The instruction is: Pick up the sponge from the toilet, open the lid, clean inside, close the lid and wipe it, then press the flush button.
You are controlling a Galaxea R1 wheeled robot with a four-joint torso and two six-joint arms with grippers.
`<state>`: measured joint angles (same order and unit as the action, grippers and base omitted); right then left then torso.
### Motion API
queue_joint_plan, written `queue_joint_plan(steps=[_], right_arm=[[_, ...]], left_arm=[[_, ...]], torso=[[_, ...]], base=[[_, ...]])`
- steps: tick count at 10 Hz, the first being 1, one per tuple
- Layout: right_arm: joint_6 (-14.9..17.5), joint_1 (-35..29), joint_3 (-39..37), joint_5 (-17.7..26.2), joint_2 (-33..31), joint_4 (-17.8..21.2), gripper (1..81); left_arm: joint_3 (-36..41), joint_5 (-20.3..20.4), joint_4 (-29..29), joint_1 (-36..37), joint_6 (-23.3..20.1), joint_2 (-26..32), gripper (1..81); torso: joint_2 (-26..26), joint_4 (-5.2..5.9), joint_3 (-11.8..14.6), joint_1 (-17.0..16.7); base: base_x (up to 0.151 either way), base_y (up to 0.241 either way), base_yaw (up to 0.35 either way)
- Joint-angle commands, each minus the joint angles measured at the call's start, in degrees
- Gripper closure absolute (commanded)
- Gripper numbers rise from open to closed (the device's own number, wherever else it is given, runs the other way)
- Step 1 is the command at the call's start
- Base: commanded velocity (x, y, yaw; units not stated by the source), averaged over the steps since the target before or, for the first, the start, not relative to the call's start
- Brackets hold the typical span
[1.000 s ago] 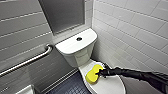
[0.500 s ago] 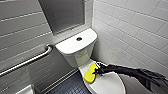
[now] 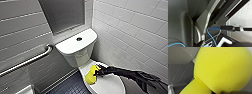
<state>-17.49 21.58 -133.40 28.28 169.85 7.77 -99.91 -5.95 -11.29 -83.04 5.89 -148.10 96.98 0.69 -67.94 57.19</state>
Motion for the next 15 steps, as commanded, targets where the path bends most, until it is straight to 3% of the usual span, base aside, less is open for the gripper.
queue_joint_plan(steps=[1,3,4,6,9,10,11,15], right_arm=[[-1.1,-1.7,1.9,9.3,-4.0,-2.8,81.1],[-4.3,-0.6,12.3,8.6,-12.0,-3.5,81.1],[-7.7,-0.3,18.1,8.3,-15.9,-5.4,81.1],[-17.4,1.5,27.5,8.3,-20.8,-14.7,81.1],[-34.7,5.5,42.8,8.4,-30.0,-31.0,81.1],[-37.8,7.5,46.0,8.3,-32.9,-34.2,81.1],[-39.5,9.6,47.4,7.9,-34.9,-35.8,81.1],[-39.7,18.8,45.1,-1.8,-42.2,-36.0,81.1]], left_arm=[[1.5,-4.5,0.2,-0.6,-0.4,0.7,1.0],[1.7,-4.5,0.0,-0.6,-0.4,0.8,1.0],[1.6,-4.5,0.0,-0.6,-0.4,0.8,1.0],[1.5,-4.5,0.0,-0.6,-0.4,0.7,1.0],[1.7,-4.4,-0.3,-0.6,-0.4,0.9,1.0],[1.7,-3.9,-0.3,-0.6,-0.4,0.9,1.0],[1.7,-3.3,-0.4,-0.6,-0.4,1.0,1.0],[1.8,-3.2,-0.5,-0.8,-0.4,1.1,1.0]], torso=[[0.0,0.0,0.0,0.0],[0.0,0.0,0.0,0.0],[0.0,0.0,0.0,0.0],[0.0,0.0,0.0,0.0],[0.0,0.0,0.0,0.0],[0.0,0.0,0.0,0.0],[0.0,0.0,0.0,0.0],[0.0,0.0,0.0,0.0]], base=[[0.0,0.0,0.0],[0.0,0.0,0.0],[0.0,0.0,0.0],[0.0,0.0,0.0],[0.0,0.0,0.0],[0.0,0.0,0.0],[0.0,0.0,0.0],[0.0,0.0,0.0]])
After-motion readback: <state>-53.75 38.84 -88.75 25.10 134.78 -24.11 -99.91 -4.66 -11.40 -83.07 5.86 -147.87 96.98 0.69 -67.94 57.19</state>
